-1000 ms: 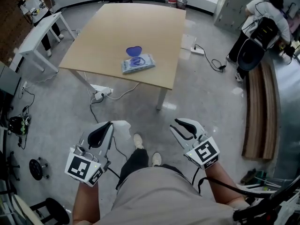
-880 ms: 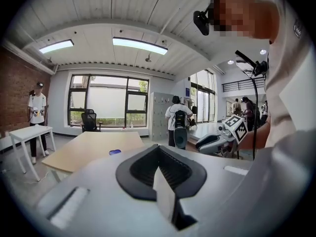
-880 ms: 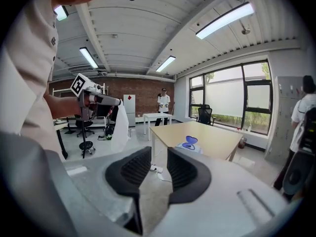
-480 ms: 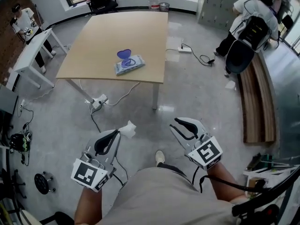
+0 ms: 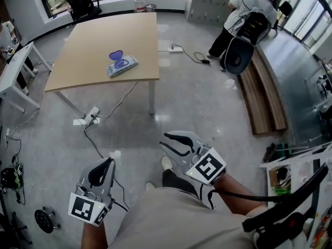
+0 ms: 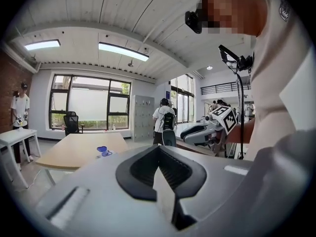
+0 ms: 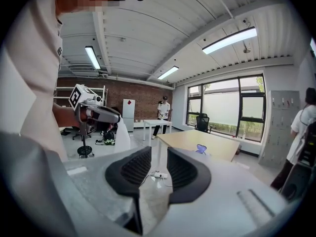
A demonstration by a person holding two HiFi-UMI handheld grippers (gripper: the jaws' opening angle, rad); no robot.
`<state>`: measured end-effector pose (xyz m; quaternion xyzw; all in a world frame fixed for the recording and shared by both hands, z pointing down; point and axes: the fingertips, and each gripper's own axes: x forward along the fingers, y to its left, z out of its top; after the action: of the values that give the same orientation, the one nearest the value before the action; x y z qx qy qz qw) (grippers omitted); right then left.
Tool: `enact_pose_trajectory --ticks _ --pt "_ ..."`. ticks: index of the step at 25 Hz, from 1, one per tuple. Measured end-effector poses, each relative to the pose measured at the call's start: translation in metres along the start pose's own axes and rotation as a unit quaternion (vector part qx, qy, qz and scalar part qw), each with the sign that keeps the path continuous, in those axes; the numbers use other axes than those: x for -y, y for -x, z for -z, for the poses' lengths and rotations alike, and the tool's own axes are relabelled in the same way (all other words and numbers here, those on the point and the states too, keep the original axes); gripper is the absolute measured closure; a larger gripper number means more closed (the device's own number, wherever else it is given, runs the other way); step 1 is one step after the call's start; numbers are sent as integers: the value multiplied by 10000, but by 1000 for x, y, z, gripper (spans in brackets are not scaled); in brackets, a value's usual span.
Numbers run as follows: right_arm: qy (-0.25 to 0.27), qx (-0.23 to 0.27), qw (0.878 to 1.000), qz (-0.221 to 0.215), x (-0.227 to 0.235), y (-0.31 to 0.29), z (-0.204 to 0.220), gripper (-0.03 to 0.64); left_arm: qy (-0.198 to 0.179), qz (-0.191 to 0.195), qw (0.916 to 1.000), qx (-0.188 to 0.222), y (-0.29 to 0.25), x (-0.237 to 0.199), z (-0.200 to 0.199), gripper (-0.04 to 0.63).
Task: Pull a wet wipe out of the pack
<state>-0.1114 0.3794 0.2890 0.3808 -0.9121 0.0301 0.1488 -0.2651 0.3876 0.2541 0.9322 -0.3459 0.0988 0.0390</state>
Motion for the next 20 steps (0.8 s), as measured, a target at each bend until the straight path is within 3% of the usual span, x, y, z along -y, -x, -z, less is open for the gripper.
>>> enact_pose_trajectory --ticks 10,20 --pt "21 61 9998 163 -56 60 -16 525 -47 433 9989 162 33 51 -16 589" --pt "368 265 9989 144 -37 109 -35 525 -191 391 9987 266 16 91 -51 589"
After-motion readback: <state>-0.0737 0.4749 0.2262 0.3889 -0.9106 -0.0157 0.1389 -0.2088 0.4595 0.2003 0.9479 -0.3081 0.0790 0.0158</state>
